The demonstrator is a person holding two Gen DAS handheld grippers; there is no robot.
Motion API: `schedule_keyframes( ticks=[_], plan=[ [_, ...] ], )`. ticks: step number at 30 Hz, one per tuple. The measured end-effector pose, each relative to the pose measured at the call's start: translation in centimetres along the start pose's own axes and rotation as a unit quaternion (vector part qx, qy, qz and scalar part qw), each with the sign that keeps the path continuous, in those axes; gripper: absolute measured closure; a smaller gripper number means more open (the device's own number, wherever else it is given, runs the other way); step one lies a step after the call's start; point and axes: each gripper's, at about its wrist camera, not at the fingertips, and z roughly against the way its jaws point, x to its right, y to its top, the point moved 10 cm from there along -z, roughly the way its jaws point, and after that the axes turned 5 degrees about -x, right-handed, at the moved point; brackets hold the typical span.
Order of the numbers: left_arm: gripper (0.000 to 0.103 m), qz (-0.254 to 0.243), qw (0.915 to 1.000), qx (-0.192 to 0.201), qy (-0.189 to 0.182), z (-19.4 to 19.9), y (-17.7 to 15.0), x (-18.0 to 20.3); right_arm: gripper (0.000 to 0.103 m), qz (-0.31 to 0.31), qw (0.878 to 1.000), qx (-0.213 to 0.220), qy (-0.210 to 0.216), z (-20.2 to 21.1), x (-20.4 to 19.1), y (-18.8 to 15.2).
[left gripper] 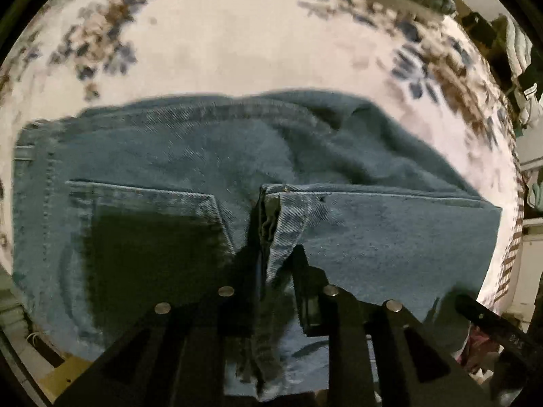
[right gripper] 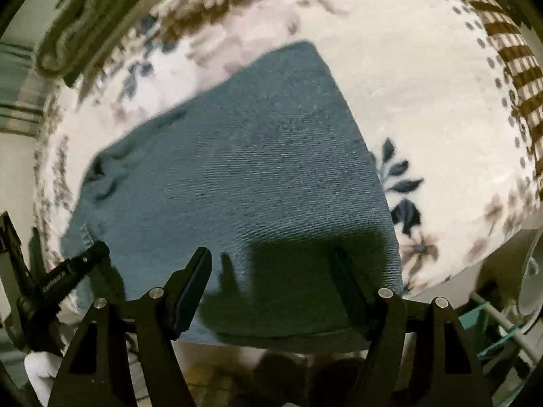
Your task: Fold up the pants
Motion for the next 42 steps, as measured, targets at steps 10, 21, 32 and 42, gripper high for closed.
schedule_keyframes(
  ticks=[10, 21, 32, 42],
  plan=[
    [0.073, 0.041, 0.9988, -0.023, 0.014, 2.3, -5.3, -1.0, 0.047, 0.097, 0.993, -0.054, -0.046, -2.3, -4.3, -4.4],
    [0.045, 0.053, 0.9961, -0.068, 0.019, -0.7, -9.6, -4.2, 0.047, 0.151, 0.981, -0.071, -0.099, -2.8, -4.4, -6.9],
    [0.000, 0.190, 0.9761, 0.068, -0.081, 7.4, -7.9, -13.6, 0.028, 0.124, 0.991, -0.040, -0.027, -0.3, -7.3, -5.4],
    [0.002, 0.425, 0.8810, 0.131, -0.163, 3.5, -9.6, -28.3, 0.028, 0.100, 0.993, -0.050, -0.027, -1.2, -9.6, -3.2]
  ],
)
